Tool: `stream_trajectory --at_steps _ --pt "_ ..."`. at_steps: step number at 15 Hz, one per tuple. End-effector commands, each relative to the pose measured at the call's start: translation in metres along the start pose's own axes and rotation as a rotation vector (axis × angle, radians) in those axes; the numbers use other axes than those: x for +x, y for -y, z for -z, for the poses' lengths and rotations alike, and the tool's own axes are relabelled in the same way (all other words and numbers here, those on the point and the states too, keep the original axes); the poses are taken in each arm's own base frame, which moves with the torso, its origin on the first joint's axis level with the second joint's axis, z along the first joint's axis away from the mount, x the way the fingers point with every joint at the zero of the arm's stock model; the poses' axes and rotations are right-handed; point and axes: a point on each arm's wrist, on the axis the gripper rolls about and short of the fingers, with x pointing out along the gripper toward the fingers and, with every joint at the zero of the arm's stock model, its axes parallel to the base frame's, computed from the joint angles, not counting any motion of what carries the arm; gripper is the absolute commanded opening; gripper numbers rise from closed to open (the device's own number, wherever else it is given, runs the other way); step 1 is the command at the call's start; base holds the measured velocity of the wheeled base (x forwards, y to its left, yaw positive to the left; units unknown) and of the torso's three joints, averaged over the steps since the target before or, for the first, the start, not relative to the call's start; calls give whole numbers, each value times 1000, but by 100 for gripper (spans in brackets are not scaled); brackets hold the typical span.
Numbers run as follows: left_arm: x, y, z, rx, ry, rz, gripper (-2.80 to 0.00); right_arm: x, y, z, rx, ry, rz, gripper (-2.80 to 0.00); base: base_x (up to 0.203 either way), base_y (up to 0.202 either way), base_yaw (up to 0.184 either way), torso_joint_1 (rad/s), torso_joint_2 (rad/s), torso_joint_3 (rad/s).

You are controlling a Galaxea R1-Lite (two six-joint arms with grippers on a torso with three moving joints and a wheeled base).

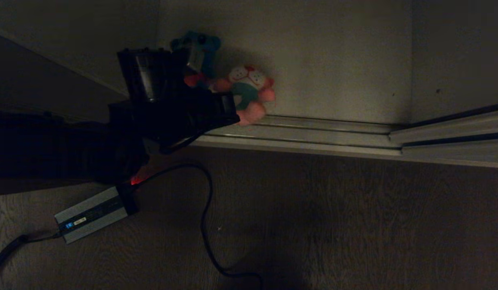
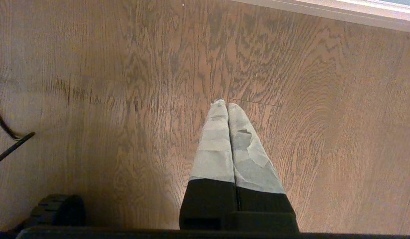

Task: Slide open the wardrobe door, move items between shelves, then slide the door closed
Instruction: Place the pink doll on the lower shelf

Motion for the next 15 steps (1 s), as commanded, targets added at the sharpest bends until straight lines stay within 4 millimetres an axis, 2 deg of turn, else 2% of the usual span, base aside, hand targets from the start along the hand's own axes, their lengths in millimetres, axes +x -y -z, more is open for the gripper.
stream_trajectory --at_steps 1,2,5,9,11,15 --pt "26 -2 11 11 60 9 -280 0 0 1 0 -1 0 -280 0 0 0 0 0 0" --pt "35 -3 14 24 83 11 -280 0 0 1 0 -2 0 -280 0 0 0 0 0 0" --pt "76 -11 45 48 90 4 -280 0 0 1 0 -2 0 -280 0 0 0 0 0 0" --pt "104 -19 70 58 169 -1 -280 0 0 1 0 -3 0 -280 0 0 0 0 0 0" --pt "110 -19 71 59 208 -3 -280 0 0 1 0 -2 0 -280 0 0 0 0 0 0" --pt "114 -22 60 78 303 -59 -280 0 0 1 0 -2 0 -280 0 0 0 0 0 0"
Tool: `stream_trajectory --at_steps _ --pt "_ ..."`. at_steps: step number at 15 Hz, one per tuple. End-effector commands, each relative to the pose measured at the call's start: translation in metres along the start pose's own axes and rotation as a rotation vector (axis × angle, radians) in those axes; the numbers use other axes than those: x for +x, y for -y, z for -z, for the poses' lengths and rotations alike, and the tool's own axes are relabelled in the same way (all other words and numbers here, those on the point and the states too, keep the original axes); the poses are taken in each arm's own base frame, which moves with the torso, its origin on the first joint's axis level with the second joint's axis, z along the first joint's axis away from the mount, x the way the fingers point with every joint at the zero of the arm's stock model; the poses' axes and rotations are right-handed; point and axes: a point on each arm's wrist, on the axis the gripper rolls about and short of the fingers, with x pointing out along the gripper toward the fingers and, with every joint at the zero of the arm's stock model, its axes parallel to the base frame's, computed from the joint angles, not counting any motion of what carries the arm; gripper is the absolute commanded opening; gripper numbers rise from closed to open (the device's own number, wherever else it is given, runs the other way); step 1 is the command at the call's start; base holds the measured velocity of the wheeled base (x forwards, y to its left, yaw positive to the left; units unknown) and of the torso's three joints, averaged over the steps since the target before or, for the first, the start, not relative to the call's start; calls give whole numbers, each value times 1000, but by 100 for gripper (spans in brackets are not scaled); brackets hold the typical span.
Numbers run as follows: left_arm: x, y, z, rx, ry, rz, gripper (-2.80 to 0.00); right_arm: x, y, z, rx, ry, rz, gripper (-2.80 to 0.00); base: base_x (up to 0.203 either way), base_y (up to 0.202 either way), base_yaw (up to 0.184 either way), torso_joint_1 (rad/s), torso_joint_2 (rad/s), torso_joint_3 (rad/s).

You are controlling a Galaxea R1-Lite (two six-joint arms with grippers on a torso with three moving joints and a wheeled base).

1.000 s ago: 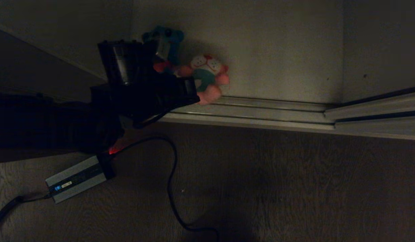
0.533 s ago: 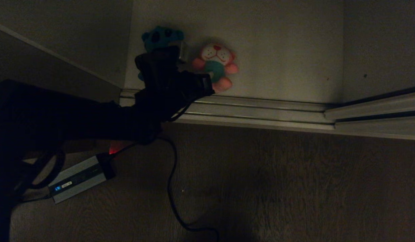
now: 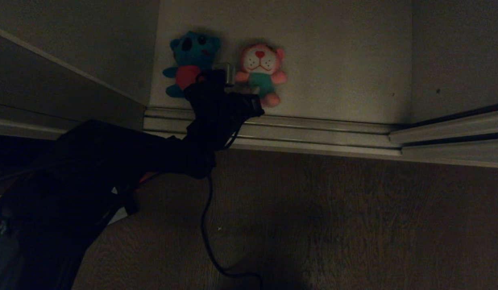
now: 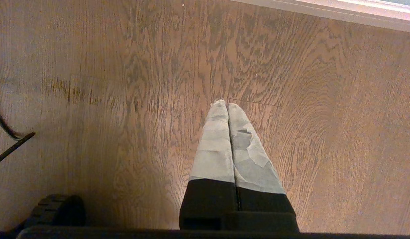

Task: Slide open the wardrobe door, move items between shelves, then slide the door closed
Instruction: Place the pink doll on the lower shelf

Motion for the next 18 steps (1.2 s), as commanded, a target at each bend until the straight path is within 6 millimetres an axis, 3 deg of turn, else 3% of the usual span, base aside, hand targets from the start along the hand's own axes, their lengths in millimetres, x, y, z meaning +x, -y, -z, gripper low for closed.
stream_trajectory --at_steps 1,4,5,8,12,18 --pt "4 -2 -1 6 32 -9 -280 0 0 1 0 -2 0 -280 0 0 0 0 0 0" --pt "9 -3 -14 21 93 -45 -280 0 0 1 0 -2 0 -280 0 0 0 0 0 0" --pt "10 -3 -10 25 88 -46 0 0 0 1 0 -2 0 -280 0 0 0 0 0 0" --pt "10 -3 -14 23 100 -45 0 0 0 1 0 -2 0 -280 0 0 0 0 0 0" --pt "3 0 -46 11 147 -40 0 0 0 1 -1 -2 0 -280 0 0 0 0 0 0" --pt "-28 2 -83 11 102 -44 0 0 0 1 0 -2 0 -280 0 0 0 0 0 0"
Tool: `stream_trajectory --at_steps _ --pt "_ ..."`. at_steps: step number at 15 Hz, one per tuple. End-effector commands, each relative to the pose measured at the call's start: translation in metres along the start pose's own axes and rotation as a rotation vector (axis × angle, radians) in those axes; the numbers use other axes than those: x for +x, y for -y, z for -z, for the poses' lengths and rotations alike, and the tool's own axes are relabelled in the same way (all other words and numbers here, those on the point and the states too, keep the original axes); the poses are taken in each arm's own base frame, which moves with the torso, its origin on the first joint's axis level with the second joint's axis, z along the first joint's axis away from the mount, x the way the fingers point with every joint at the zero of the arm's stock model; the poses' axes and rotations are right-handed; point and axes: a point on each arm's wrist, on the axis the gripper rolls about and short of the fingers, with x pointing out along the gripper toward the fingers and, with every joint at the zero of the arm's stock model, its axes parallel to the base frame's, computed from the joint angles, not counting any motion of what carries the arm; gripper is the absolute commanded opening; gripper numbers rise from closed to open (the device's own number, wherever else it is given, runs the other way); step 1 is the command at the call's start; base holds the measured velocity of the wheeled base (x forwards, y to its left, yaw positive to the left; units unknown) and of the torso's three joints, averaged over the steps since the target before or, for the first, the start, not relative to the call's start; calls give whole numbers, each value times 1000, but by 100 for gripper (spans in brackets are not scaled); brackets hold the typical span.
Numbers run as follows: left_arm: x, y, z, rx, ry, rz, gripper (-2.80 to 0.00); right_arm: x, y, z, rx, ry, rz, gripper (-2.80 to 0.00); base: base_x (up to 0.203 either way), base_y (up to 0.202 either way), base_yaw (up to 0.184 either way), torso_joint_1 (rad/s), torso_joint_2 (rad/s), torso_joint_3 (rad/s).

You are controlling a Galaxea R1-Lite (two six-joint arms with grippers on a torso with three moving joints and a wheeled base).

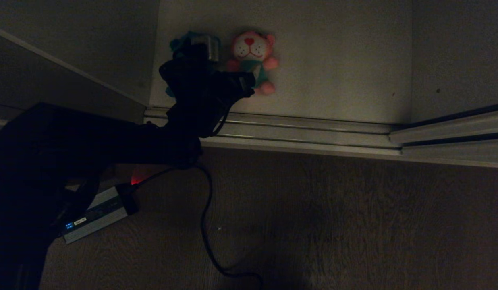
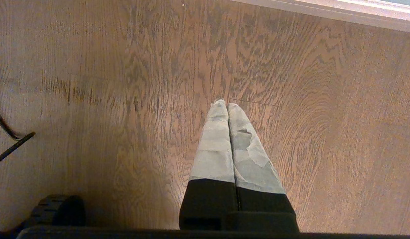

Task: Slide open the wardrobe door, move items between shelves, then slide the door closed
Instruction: Place the pink doll on the lower shelf

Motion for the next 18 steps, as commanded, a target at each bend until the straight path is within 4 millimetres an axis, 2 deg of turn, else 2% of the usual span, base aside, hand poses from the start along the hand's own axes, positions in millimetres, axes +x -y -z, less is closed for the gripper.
stream_trajectory --at_steps 1,3,6,9,13,16,17,18 --pt "-17 2 -39 -1 -13 -2 0 0 0 1 0 -3 0 -280 0 0 0 0 0 0" --pt "-40 0 -44 7 -171 -11 0 0 0 1 0 -3 0 -280 0 0 0 0 0 0" --pt "-96 -1 -69 9 -349 7 0 0 0 1 0 -3 0 -280 0 0 0 0 0 0" --pt "-156 -3 -97 6 -416 30 0 0 0 1 0 -3 0 -280 0 0 0 0 0 0" --pt "-253 -7 -141 16 -506 36 0 0 0 1 0 -4 0 -280 0 0 0 0 0 0" --pt "-330 -14 -151 23 -619 22 0 0 0 1 0 -1 0 -280 0 0 0 0 0 0" --pt "-351 -16 -151 23 -648 20 -280 0 0 1 0 -1 0 -280 0 0 0 0 0 0" --pt "-368 -18 -151 20 -670 13 -280 0 0 1 0 -1 0 -280 0 0 0 0 0 0"
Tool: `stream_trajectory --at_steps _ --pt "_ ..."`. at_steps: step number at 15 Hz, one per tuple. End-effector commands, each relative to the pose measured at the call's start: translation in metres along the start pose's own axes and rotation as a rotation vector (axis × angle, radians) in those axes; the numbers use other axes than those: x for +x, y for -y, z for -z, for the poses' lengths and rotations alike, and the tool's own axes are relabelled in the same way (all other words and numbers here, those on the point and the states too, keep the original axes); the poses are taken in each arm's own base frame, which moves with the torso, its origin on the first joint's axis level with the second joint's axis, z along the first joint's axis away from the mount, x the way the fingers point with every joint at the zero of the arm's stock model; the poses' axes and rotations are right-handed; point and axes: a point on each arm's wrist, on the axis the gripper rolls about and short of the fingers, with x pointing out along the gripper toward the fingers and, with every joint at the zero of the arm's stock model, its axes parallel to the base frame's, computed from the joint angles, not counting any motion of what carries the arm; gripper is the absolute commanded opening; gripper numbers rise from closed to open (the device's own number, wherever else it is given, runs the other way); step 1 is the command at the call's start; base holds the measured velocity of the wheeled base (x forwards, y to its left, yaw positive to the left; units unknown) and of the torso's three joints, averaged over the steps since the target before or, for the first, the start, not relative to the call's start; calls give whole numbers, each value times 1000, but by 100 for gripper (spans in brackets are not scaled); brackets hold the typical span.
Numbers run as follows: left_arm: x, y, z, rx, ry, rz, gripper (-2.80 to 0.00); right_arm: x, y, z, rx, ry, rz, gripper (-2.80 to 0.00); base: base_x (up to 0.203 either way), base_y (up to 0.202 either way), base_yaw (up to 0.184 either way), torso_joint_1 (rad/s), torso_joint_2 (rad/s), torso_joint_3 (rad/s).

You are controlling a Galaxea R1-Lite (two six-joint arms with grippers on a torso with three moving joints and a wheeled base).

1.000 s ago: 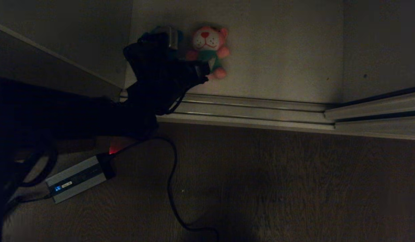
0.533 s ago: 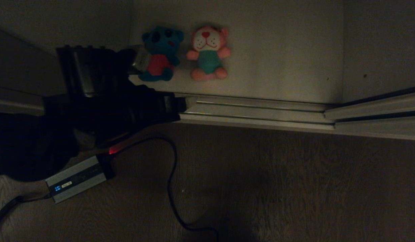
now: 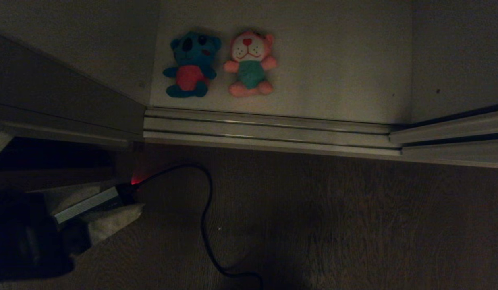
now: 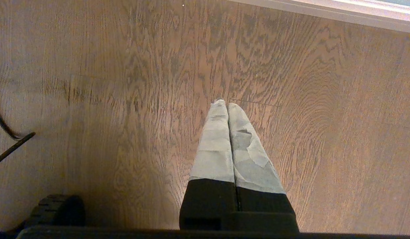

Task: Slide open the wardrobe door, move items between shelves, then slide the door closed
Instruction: Place the pink doll on the lower shelf

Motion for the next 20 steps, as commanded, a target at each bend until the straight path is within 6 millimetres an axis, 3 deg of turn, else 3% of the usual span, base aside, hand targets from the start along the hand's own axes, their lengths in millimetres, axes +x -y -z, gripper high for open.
stream_trajectory --at_steps 1,5,9,14,17,20 --pt "-56 -2 27 -15 27 -12 -280 0 0 1 0 -2 0 -280 0 0 0 0 0 0" --pt "-85 -2 67 -64 -65 -95 -280 0 0 1 0 -3 0 -280 0 0 0 0 0 0" --pt "-115 11 92 -8 76 -182 -280 0 0 1 -2 -3 0 -280 0 0 0 0 0 0" --pt "-104 10 149 81 173 -378 -280 0 0 1 -2 -3 0 -280 0 0 0 0 0 0" --pt "-77 -1 196 103 204 -424 -280 0 0 1 -1 -3 0 -280 0 0 0 0 0 0" --pt "-71 -4 203 107 233 -445 -280 0 0 1 0 -3 0 -280 0 0 0 0 0 0"
